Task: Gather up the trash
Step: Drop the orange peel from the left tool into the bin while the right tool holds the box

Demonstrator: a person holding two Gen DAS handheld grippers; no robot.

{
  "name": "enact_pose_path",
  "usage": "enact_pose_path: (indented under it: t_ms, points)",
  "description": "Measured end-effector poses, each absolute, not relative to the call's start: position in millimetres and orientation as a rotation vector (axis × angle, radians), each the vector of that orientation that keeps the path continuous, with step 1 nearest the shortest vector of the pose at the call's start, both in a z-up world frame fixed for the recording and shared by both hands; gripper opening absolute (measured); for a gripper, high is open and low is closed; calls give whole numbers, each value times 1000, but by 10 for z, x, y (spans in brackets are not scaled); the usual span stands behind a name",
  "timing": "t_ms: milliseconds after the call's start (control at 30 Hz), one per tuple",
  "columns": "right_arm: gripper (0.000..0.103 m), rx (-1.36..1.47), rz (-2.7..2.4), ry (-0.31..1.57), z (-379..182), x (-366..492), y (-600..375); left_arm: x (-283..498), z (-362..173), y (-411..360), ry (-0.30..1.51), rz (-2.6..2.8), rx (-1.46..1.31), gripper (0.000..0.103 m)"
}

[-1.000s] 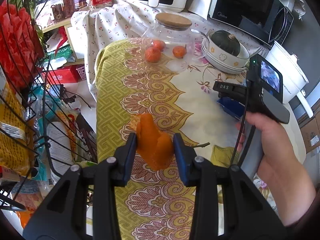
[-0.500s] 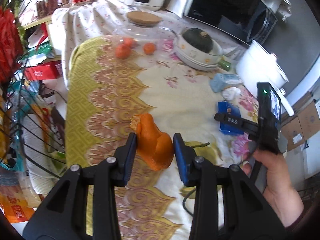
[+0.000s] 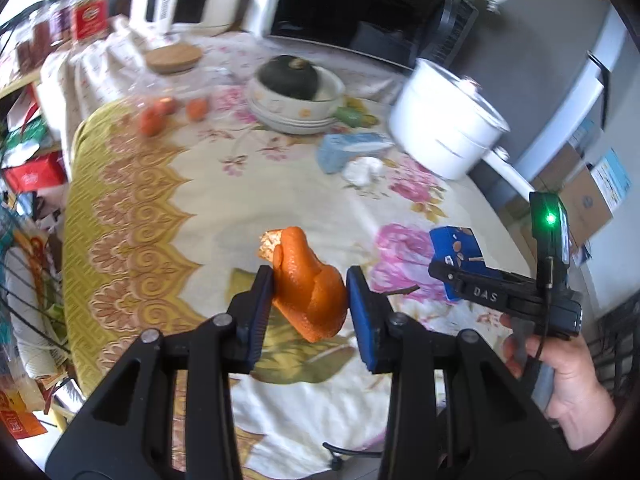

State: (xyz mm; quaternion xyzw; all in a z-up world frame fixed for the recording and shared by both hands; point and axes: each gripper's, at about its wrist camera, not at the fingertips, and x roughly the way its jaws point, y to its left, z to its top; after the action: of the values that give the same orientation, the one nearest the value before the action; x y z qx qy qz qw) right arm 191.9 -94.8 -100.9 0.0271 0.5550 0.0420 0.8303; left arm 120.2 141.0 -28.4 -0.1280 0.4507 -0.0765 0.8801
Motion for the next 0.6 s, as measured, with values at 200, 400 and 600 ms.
enact_pose_path:
  t_ms: [200, 400, 600]
  points:
    - [72, 9, 58, 1154, -825, 1625, -1451, 1113, -217, 1037, 927, -226, -206, 39]
    - [72, -30, 36, 1142, -737, 1359, -1942, 1098, -238, 714, 935, -264, -146, 39]
    - [72, -57, 37, 1171, -822, 1033, -2247, 1123, -280, 384, 947, -295, -88, 39]
